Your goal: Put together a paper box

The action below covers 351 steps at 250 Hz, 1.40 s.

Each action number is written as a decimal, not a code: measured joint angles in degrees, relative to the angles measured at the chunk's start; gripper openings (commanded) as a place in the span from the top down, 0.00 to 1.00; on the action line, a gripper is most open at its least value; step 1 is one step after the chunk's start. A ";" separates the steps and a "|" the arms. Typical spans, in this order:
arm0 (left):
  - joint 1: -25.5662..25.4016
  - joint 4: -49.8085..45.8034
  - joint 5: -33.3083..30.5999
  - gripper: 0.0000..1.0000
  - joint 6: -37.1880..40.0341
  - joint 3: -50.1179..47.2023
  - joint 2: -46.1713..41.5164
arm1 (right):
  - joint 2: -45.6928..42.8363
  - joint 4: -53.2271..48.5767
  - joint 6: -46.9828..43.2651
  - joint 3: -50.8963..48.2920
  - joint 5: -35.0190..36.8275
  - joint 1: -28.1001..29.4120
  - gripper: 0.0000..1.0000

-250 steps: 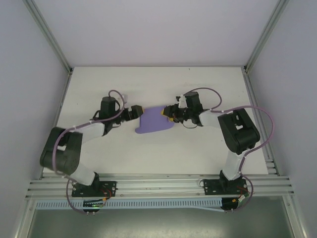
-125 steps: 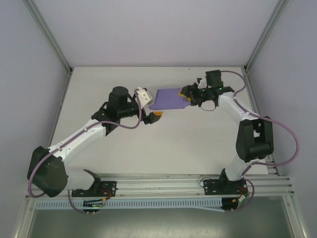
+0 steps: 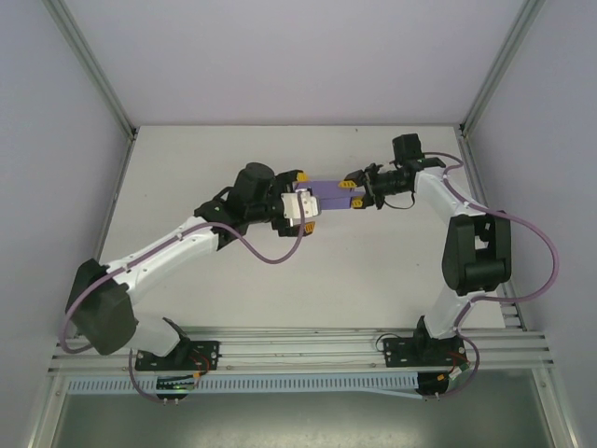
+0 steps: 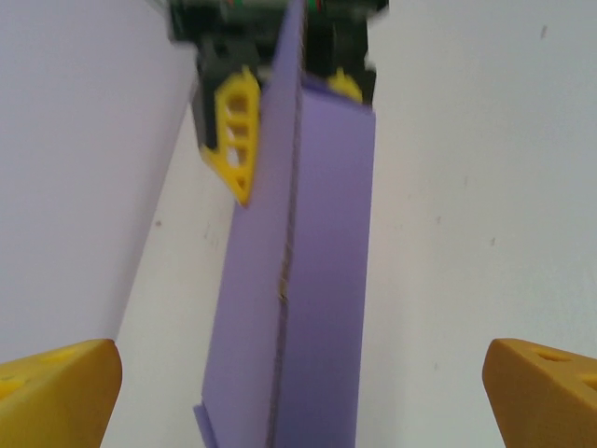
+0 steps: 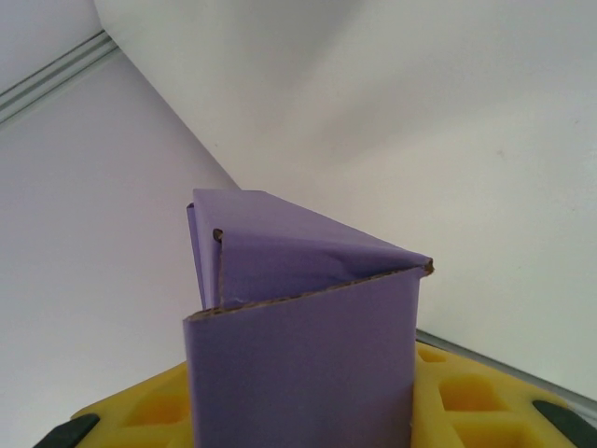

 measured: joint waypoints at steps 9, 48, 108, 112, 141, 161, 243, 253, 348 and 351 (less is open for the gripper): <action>0.00 -0.33 -0.74 0.02 1.03 0.00 0.63 | 0.00 0.02 0.31 -0.11 -0.50 0.00 0.98; 0.00 -0.61 -3.43 0.02 4.48 0.20 1.90 | 0.00 0.13 1.22 -1.31 -2.05 0.04 0.98; 0.00 -0.55 -8.70 0.19 8.20 1.68 7.48 | 0.04 -0.37 1.14 -1.70 -2.19 0.55 0.96; 0.00 -0.48 -8.83 0.21 8.09 1.68 7.50 | 0.07 -0.52 1.14 -1.70 -2.19 0.52 0.96; -0.02 0.35 -9.31 0.37 9.33 1.66 7.45 | 0.07 -1.05 1.14 -1.70 -2.29 0.39 0.95; -0.02 1.09 -9.94 0.48 9.81 1.60 7.45 | 0.07 -1.53 1.16 -1.70 -2.43 0.39 0.93; -0.42 3.76 -10.16 0.68 10.80 -1.44 5.84 | 0.02 -3.08 0.09 -1.70 -2.62 0.63 0.69; -0.44 3.74 -10.14 0.69 10.71 -1.73 5.42 | -0.04 -3.17 0.00 -1.70 -2.69 0.76 0.59; -0.33 -4.26 -7.28 0.73 6.62 0.59 2.27 | -11.89 -4.35 -5.77 -4.87 10.64 -2.23 0.01; -0.33 -5.14 -7.23 0.73 6.36 1.01 2.34 | -12.96 -4.15 -6.47 -5.05 12.20 -2.64 0.01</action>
